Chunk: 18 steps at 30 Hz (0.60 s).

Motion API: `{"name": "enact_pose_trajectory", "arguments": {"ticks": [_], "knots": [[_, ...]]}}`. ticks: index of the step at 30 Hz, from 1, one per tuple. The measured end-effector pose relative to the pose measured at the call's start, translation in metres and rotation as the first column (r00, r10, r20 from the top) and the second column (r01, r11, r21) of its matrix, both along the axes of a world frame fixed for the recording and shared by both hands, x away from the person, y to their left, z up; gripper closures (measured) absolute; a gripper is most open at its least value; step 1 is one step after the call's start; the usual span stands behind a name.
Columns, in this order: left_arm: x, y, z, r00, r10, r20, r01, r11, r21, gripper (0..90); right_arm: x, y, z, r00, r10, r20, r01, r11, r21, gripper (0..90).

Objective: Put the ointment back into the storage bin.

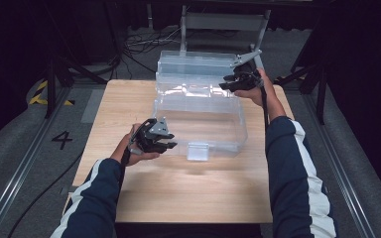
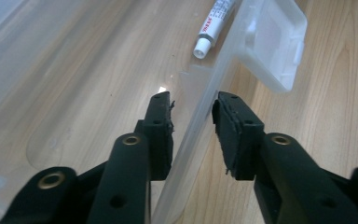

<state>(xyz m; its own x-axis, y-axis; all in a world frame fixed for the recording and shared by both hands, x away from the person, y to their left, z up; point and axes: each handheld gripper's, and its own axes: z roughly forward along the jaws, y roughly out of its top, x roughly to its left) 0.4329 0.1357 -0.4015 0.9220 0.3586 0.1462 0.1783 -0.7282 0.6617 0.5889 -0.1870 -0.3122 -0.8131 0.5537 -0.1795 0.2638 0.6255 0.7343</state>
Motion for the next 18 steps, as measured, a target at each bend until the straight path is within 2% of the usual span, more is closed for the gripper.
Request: {"name": "enact_pose_trajectory", "arguments": {"ticks": [1, 5, 7, 10, 13, 18], "knots": [[-0.0006, -0.0014, -0.0009, 0.9998, 0.004, 0.018, -0.005, 0.9999, 0.012, 69.8, -0.0002, 0.0009, 0.0005, 1.0, 0.003, 0.002, -0.003, 1.0, -0.007, 63.2], [-0.0008, -0.0031, -0.0001, 0.9993, -0.017, 0.034, 0.015, 0.9989, 0.045, 71.3, -0.0019, 0.0051, 0.0018, 0.9999, 0.005, 0.015, -0.004, 0.999, -0.051, 64.6], [-0.0007, -0.0036, -0.0001, 0.9991, -0.013, 0.04, 0.011, 0.9987, 0.051, 71.5, -0.0021, 0.0056, 0.0023, 0.9997, 0.013, 0.019, -0.011, 0.998, -0.063, 65.3], [0.0008, -0.0044, -0.0002, 0.9994, -0.022, 0.028, 0.02, 0.9981, 0.059, 72.7, -0.002, 0.0058, 0.0039, 0.9995, 0.028, 0.012, -0.027, 0.997, -0.073, 67.5], [0.0037, -0.0047, 0.0011, 0.9997, -0.025, -0.001, 0.025, 0.9976, 0.065, 73.7, -0.0014, 0.006, 0.0064, 0.9985, 0.055, 0.004, -0.054, 0.994, -0.094, 71.0], [0.0041, -0.0053, 0.001, 0.9997, -0.022, -0.009, 0.022, 0.9971, 0.073, 73.9, -0.0009, 0.0067, 0.0097, 0.9965, 0.082, -0.012, -0.083, 0.99, -0.115, 74.4]]}}
